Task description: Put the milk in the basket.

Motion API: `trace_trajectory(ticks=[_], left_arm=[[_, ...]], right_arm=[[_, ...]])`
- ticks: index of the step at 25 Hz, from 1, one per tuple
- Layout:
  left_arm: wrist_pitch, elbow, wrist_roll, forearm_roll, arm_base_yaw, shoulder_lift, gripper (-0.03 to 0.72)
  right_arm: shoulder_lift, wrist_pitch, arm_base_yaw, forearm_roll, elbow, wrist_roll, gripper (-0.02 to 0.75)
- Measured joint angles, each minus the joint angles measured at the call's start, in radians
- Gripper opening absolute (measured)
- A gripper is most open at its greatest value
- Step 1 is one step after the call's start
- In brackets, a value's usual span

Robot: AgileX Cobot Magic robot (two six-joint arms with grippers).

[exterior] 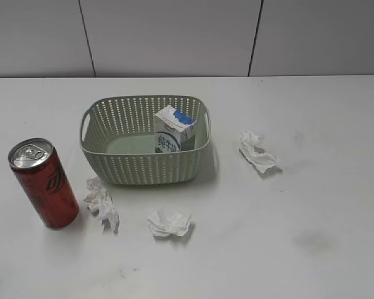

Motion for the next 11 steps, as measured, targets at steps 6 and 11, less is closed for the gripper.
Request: trace_trajectory(ticks=[6,11], left_arm=[[0.000,0.000,0.000,0.000,0.000,0.000,0.235],[0.000,0.000,0.000,0.000,0.000,0.000,0.235]], right_arm=[[-0.070,-0.001,-0.075,0.000,0.001,0.000,0.597],[-0.071,-0.001,-0.076,0.000,0.001,0.000,0.596]])
